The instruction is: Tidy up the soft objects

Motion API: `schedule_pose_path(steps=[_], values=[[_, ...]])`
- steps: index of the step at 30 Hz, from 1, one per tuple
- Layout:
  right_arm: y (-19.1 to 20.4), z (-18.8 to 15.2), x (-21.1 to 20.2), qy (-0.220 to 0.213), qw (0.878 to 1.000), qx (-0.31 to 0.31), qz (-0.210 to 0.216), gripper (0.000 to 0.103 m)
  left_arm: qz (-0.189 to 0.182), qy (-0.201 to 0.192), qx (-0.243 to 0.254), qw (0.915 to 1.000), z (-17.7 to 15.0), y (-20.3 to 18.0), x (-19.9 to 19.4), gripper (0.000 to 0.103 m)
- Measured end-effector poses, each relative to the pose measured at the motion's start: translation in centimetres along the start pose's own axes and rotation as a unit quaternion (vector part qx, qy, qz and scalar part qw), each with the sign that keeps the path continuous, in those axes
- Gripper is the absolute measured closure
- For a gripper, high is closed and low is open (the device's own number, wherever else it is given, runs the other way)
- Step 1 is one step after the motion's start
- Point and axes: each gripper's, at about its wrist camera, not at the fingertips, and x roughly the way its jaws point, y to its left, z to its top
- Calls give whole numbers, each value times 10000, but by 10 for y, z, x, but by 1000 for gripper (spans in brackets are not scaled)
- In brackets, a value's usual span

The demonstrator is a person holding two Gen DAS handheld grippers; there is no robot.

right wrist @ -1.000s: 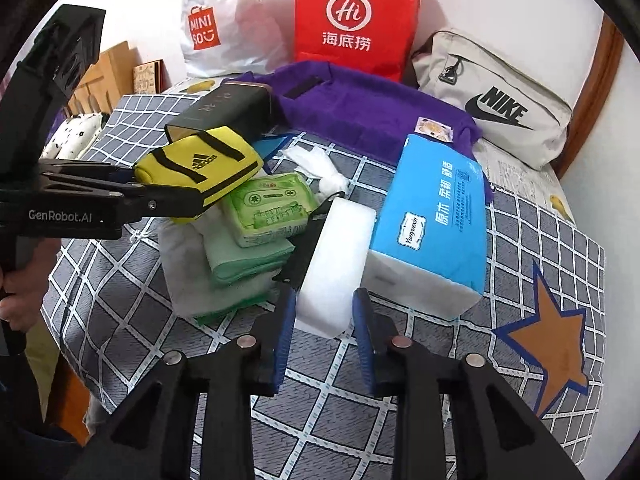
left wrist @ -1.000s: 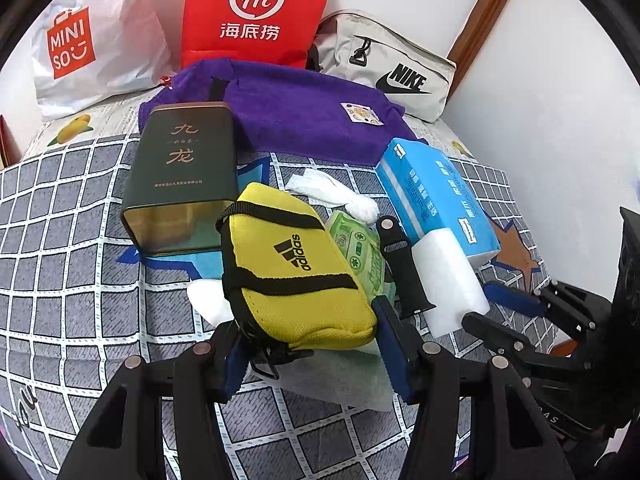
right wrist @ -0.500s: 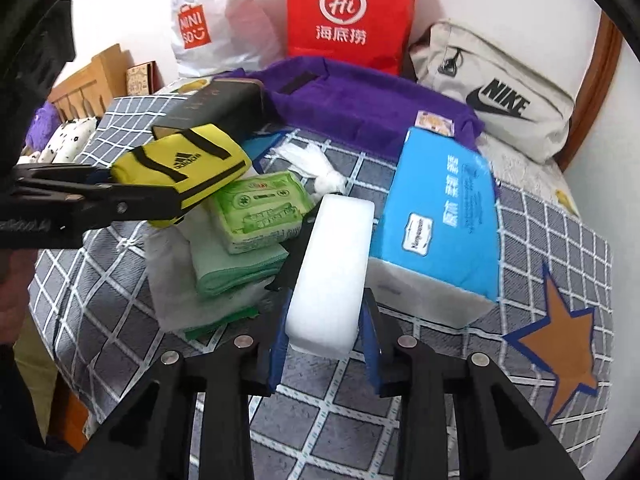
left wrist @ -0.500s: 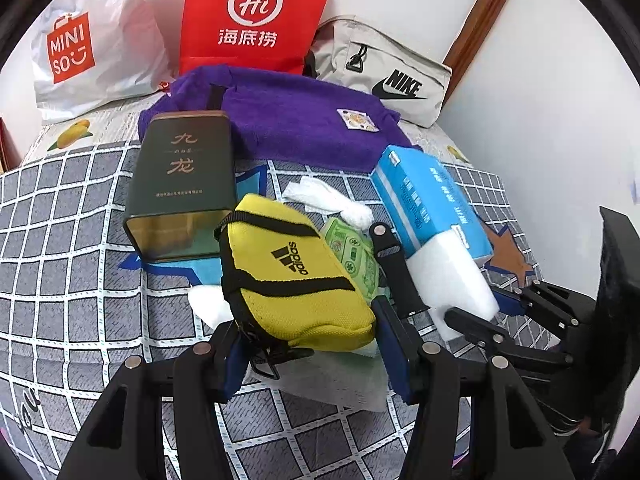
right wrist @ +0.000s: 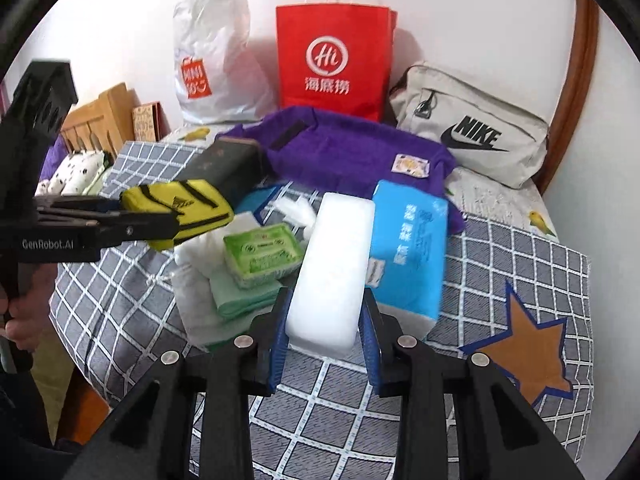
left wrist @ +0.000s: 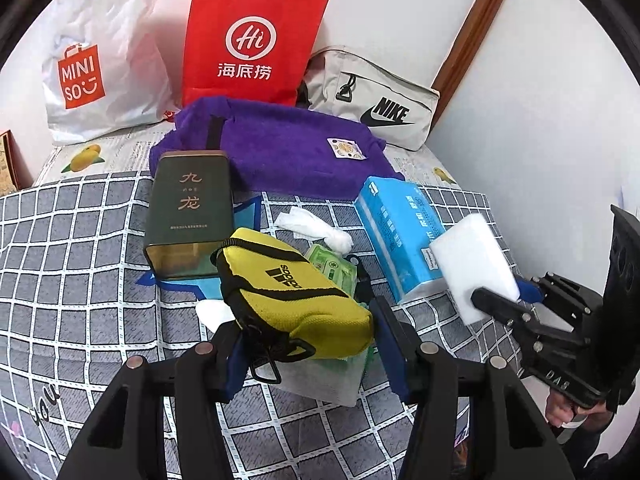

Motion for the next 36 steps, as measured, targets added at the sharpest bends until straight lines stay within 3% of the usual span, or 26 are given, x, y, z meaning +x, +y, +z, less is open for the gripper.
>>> schedule_pose_path(steps=[17, 36], values=[[-38, 41, 6, -190, 9994, 305, -1, 71, 109, -284, -74, 9995, 48, 0, -9, 51], [-68, 110, 70, -70, 9993, 345, 97, 71, 312, -305, -182, 9989, 108, 25, 18, 51]])
